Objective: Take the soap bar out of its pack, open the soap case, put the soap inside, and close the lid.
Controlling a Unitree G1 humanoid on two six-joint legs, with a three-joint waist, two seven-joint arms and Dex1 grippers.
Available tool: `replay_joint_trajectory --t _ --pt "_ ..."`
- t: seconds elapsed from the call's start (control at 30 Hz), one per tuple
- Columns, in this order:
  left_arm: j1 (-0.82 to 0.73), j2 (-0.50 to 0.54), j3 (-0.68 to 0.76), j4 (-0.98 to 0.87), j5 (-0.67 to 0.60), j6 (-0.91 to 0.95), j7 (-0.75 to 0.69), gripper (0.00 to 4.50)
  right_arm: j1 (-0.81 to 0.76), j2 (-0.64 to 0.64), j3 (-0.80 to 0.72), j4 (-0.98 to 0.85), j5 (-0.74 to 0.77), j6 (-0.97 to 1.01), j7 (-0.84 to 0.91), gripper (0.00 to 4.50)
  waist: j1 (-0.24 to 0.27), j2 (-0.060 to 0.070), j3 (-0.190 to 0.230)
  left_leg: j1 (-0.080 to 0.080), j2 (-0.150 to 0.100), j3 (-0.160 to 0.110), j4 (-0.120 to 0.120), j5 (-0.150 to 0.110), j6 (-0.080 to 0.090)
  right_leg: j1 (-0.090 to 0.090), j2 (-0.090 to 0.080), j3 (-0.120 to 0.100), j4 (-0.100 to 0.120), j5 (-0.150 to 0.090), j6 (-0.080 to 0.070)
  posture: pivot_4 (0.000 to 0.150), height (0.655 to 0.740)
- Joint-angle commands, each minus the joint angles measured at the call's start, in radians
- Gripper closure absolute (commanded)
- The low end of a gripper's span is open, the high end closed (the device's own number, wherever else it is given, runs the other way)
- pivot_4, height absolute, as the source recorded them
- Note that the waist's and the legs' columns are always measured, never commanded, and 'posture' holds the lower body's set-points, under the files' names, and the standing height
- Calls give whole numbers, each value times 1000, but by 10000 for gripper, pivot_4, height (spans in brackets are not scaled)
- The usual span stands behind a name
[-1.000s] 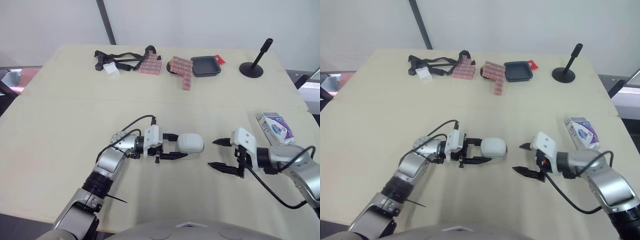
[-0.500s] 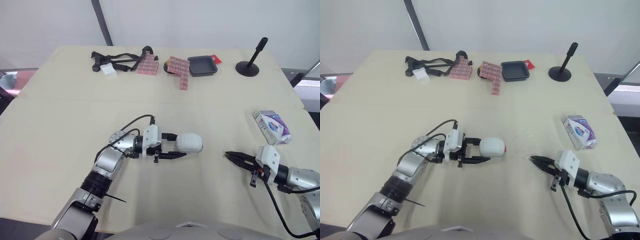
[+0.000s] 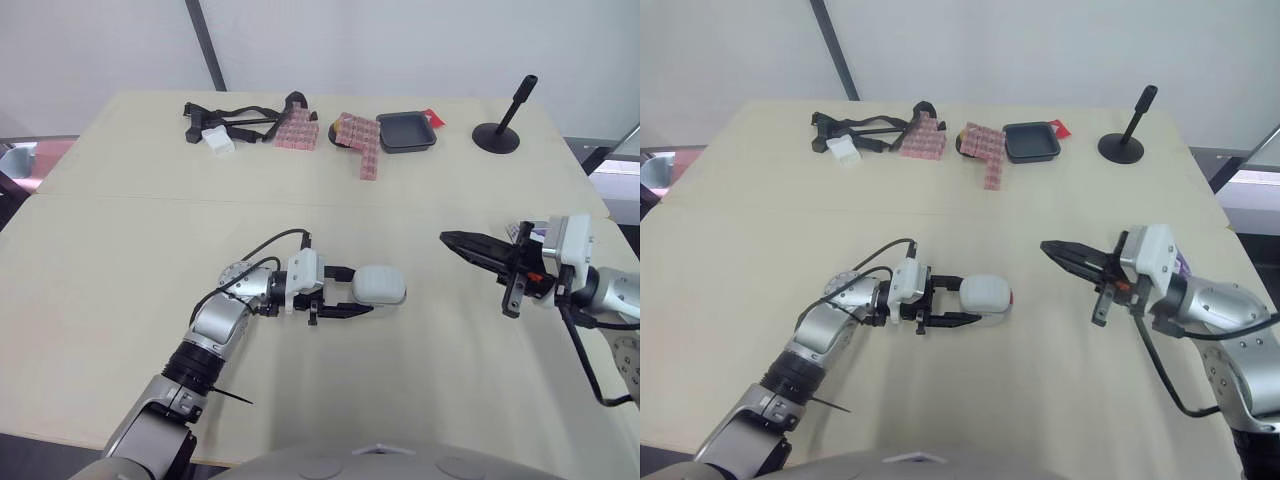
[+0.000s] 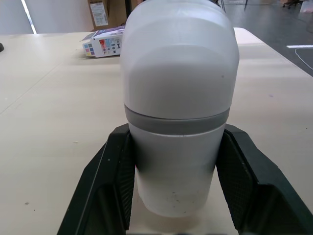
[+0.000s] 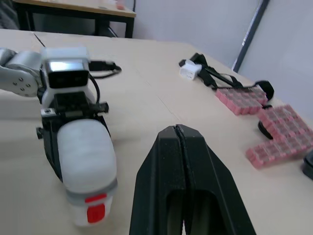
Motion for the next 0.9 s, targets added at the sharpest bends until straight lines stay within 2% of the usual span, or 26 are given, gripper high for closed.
replay_joint_trajectory --t 0.03,0.37,0.9 --pt "-8 -5 10 -15 -16 -6 2 26277 -83 -26 63 -99 28 108 -43 44654 -1 0 0 0 0 0 0 1 -2 0 0 0 0 0 0 1500 7400" --pt "-6 -9 8 -19 -13 -4 4 26277 -199 -29 221 -129 -66 199 -44 44654 10 0 0 -1 -1 -1 0 2 -3 0 0 -1 0 0 0 1500 7400" --pt "18 13 9 -50 -13 4 11 26277 -121 -57 255 -176 -96 245 -9 44654 13 0 0 -1 -1 -1 0 1 -4 0 0 -1 0 0 0 1500 7400"
